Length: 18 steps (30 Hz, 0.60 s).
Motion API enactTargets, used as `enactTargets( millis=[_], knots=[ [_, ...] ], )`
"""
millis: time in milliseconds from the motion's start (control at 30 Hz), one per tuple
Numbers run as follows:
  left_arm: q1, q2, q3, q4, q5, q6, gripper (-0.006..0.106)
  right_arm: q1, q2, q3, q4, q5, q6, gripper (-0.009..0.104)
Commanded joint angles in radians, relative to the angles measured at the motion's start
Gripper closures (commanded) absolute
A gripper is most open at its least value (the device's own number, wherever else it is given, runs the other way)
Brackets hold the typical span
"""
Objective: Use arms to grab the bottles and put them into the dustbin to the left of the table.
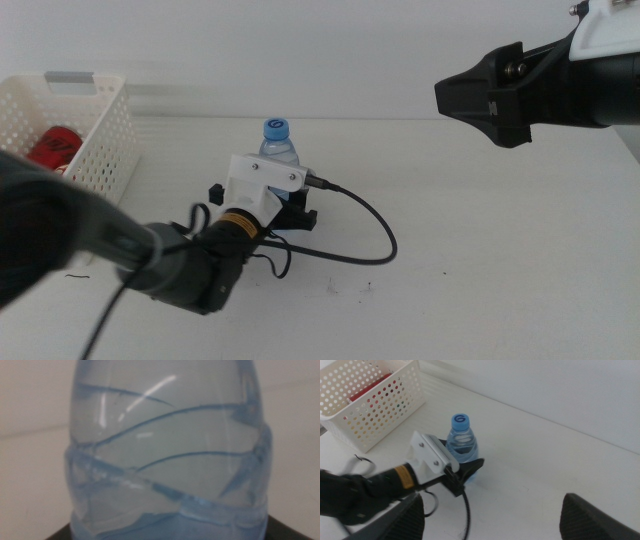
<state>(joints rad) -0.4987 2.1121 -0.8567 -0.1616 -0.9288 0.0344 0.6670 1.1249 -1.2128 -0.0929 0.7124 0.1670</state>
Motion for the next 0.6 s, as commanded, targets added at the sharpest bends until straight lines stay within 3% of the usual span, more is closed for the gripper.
enactTargets(
  millis=[0,133,367,567],
  knots=[
    [0.000,-0.141,0.031,0.020,0.111,-0.013,0.102,0.001,-0.003,-0.004,-0.002,-0.008,-0.007,0.004],
    [0.000,-0.369,0.016,0.022,0.622,-0.034,0.102,0.001,-0.003,-0.004,-0.002,-0.008,-0.007,0.004],
    [0.019,-0.614,-0.096,0.059,1.108,-0.034,0.102,0.001,-0.003,-0.004,-0.002,-0.008,-0.007,0.004],
    [0.259,-0.609,-0.454,-0.003,1.653,0.217,0.102,0.001,-0.003,-0.004,-0.002,-0.008,-0.007,0.004]
  ],
)
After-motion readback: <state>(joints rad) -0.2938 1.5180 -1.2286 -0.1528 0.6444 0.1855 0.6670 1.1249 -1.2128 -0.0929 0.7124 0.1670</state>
